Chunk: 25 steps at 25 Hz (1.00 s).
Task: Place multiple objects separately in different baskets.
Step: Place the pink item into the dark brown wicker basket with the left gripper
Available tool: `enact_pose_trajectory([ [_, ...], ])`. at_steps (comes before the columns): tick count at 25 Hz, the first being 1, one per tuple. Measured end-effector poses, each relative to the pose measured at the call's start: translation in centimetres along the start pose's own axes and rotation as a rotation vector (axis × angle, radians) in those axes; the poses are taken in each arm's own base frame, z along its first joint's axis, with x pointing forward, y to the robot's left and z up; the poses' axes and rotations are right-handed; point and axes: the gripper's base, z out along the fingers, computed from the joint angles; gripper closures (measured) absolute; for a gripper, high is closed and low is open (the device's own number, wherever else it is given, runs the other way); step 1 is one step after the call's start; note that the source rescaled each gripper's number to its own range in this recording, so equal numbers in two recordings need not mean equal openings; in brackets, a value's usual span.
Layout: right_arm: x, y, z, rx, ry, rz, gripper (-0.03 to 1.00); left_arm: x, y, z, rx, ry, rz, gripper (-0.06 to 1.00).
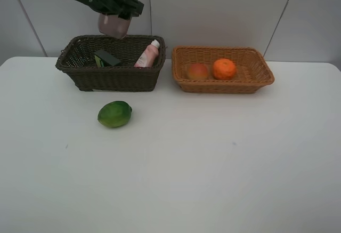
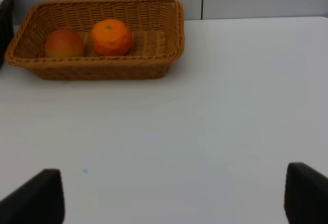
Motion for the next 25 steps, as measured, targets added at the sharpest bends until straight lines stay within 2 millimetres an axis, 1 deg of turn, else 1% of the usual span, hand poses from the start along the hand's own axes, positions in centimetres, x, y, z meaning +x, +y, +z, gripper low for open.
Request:
enact_pose_trajectory([
  [6,0.0,0.0,0.0,0.000,0.000,0.000,0.18,3.0,1.9,3.5,-0.020,0.002,-0.018,0.21],
  [12,0.0,0.0,0.0,0.000,0.000,0.000,0.18,4.9,2.2,6.0,-0.006,-0.051,-0.030,0.21],
  [20,0.0,0.0,0.0,0.000,0.000,0.000,0.18,7.4,1.7,8.3,0.021,-0.066,-0.035,0.21],
  [25,0.0,0.0,0.0,0.000,0.000,0.000,0.18,8.2,1.6,8.9,0.025,-0.051,-0.041,0.21],
])
